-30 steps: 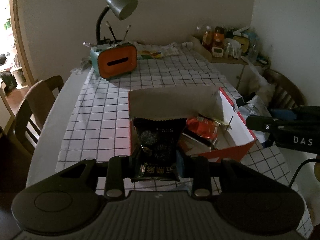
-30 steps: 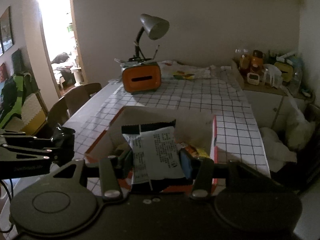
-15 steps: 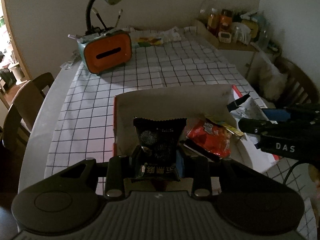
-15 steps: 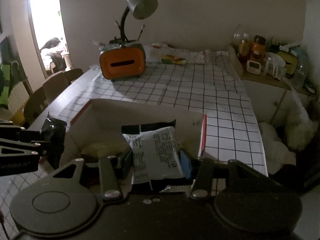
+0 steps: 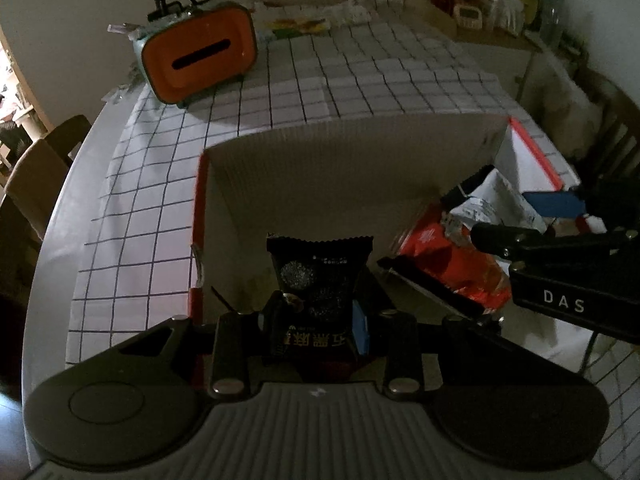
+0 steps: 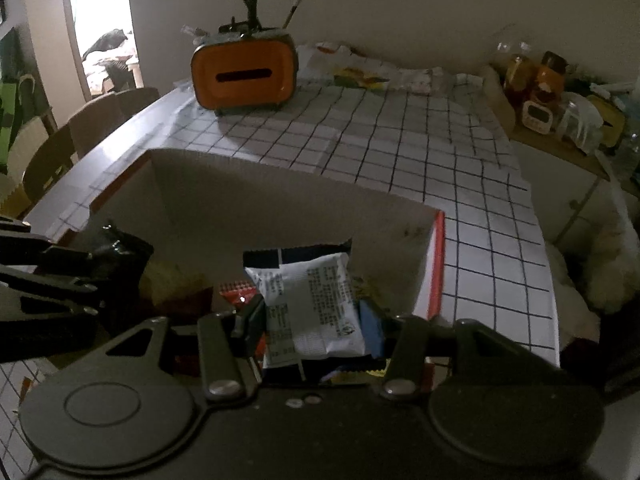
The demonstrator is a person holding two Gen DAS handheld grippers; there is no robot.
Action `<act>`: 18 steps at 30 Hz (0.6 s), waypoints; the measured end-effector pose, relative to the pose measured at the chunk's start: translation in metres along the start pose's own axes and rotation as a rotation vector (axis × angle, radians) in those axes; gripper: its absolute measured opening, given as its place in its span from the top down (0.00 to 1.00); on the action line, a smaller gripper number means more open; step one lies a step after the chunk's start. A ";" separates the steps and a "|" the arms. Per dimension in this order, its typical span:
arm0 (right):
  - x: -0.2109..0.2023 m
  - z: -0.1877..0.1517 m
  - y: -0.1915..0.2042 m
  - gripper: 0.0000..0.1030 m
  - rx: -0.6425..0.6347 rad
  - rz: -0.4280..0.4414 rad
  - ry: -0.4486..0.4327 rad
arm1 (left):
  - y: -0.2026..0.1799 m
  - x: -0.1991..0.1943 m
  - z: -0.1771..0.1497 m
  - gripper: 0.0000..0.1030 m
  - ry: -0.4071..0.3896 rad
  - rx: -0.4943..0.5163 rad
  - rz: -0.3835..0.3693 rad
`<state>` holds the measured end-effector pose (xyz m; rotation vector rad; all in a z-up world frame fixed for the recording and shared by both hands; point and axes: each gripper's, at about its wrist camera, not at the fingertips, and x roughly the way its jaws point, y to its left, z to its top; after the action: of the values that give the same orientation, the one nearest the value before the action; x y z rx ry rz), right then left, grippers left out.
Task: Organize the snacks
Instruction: 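Carry the black bag and white packet into the red box with both tools, then open both tools to drop the black bag and white packet in the box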
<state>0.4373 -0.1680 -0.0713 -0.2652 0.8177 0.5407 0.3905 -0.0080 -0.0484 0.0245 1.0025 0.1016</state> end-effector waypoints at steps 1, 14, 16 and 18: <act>0.002 -0.001 0.001 0.53 -0.005 0.001 0.006 | -0.001 0.003 -0.001 0.67 0.007 0.003 0.004; 0.011 -0.002 0.000 0.53 -0.004 0.005 0.032 | -0.003 0.013 -0.003 0.66 0.023 0.009 0.020; 0.009 -0.001 0.000 0.51 -0.001 0.007 0.026 | -0.003 0.010 -0.003 0.65 0.013 0.009 0.026; 0.004 -0.001 0.000 0.49 0.003 0.012 0.016 | -0.002 0.005 -0.003 0.62 -0.001 0.007 0.020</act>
<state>0.4393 -0.1671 -0.0745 -0.2619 0.8365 0.5494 0.3907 -0.0092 -0.0546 0.0412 1.0018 0.1163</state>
